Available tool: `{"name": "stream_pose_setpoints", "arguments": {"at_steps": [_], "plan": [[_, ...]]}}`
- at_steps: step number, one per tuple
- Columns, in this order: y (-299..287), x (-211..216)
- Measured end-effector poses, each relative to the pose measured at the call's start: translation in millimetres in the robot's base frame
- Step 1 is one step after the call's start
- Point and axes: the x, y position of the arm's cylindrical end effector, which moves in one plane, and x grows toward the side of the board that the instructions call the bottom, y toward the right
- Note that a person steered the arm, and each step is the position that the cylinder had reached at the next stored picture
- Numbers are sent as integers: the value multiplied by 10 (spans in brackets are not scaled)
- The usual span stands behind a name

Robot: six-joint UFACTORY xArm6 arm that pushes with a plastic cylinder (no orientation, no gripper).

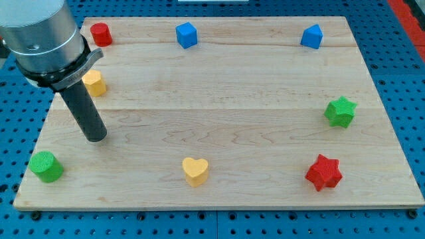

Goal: Move your arm towards the center

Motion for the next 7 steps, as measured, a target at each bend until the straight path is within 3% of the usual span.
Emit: {"name": "stream_pose_setpoints", "arguments": {"at_steps": [6,7], "plan": [[-151,-210],[192,-295]]}}
